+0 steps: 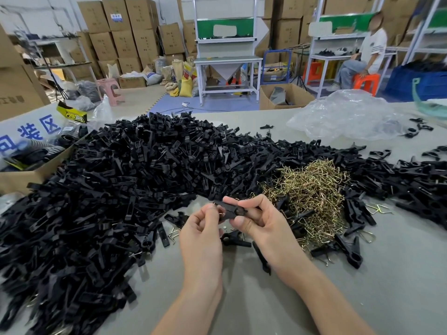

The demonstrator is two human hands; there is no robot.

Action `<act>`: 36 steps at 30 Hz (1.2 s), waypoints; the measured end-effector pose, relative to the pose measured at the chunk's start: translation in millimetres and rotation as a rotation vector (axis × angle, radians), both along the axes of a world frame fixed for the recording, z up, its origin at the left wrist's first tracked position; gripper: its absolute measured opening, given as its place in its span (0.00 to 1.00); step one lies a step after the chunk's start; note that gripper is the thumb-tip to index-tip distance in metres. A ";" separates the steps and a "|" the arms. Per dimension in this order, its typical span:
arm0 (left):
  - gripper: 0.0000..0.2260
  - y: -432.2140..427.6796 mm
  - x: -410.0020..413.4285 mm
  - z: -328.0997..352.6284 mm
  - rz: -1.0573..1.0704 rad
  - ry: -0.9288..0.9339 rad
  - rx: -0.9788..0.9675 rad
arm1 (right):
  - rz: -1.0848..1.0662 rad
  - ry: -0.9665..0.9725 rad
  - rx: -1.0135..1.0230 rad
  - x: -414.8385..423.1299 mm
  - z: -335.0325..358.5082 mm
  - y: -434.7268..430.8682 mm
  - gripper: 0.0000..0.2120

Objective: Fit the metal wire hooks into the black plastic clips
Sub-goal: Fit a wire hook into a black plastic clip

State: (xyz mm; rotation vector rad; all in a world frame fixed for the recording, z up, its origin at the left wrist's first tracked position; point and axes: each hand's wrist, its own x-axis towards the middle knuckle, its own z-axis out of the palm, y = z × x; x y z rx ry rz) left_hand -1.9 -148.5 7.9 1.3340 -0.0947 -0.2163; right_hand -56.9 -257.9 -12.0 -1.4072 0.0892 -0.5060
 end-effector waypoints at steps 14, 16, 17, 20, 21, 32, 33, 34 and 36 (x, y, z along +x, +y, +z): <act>0.08 -5.2 -2.2 -4.7 -0.048 0.062 -0.054 | -0.030 -0.040 0.085 -1.3 2.6 4.6 0.08; 0.07 -5.1 -1.5 -3.9 -0.071 0.036 -0.010 | -0.046 -0.034 0.055 -1.6 2.2 3.2 0.08; 0.08 -4.6 -1.0 -3.3 -0.085 0.028 0.019 | -0.051 -0.027 0.029 -1.5 2.1 3.2 0.09; 0.12 -2.5 -0.9 -1.7 -0.172 -0.017 0.134 | -0.064 0.006 -0.066 -0.9 0.7 6.1 0.14; 0.14 -1.1 -1.3 -0.4 -0.203 -0.046 0.165 | -0.074 0.016 -0.105 -1.0 0.2 7.4 0.16; 0.28 -2.3 -4.1 5.5 -0.510 0.031 0.117 | -0.206 0.127 -0.304 -6.4 0.4 9.5 0.13; 0.27 -3.3 -4.5 7.4 -0.536 0.085 0.082 | -0.181 0.130 -0.260 -6.3 1.1 10.7 0.14; 0.27 -3.9 -4.5 8.5 -0.569 0.138 0.038 | -0.159 0.136 -0.226 -6.5 1.5 10.6 0.15; 0.28 -3.2 -3.3 10.1 -0.641 0.224 -0.026 | -0.116 0.146 -0.198 -7.2 3.9 9.4 0.16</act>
